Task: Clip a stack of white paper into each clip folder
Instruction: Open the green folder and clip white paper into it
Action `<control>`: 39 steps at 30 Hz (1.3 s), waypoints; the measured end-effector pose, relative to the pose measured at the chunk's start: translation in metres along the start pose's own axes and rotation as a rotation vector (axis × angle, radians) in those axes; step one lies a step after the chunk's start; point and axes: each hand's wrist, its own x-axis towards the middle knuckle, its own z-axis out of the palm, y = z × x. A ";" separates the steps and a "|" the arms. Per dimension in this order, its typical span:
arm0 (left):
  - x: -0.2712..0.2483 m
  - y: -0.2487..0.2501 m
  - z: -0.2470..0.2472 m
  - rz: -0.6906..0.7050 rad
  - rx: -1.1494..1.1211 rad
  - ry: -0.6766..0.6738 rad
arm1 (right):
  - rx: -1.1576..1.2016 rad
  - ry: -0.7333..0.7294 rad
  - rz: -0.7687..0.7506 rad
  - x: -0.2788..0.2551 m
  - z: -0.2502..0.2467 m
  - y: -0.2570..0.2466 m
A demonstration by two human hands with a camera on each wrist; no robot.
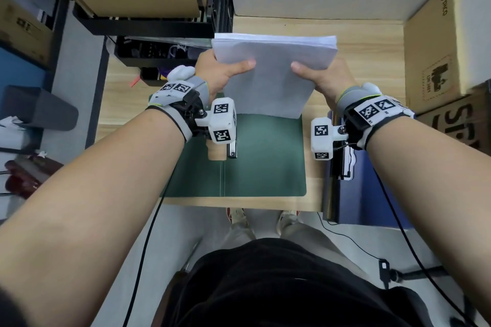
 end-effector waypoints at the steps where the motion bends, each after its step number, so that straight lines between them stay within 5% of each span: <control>1: 0.000 0.004 0.000 -0.001 -0.031 -0.008 | 0.041 0.015 0.005 0.000 0.000 -0.006; 7: 0.004 0.022 0.004 -0.152 -0.068 0.028 | 0.076 0.168 0.043 0.016 0.002 -0.028; 13: 0.000 0.012 0.002 -0.043 -0.010 0.009 | 0.013 0.101 -0.030 0.012 0.003 -0.023; 18: -0.006 0.000 -0.008 0.142 0.313 -0.170 | -0.120 -0.010 -0.104 0.002 0.001 -0.010; 23: 0.001 -0.015 -0.009 0.126 0.798 -0.214 | -0.380 -0.013 -0.064 0.003 -0.001 0.010; 30: 0.008 -0.052 -0.003 0.057 1.002 -0.258 | -0.674 -0.064 0.070 0.005 -0.014 0.038; 39: 0.036 -0.075 0.020 -0.246 1.072 -0.254 | -0.599 0.114 0.463 0.043 -0.028 0.071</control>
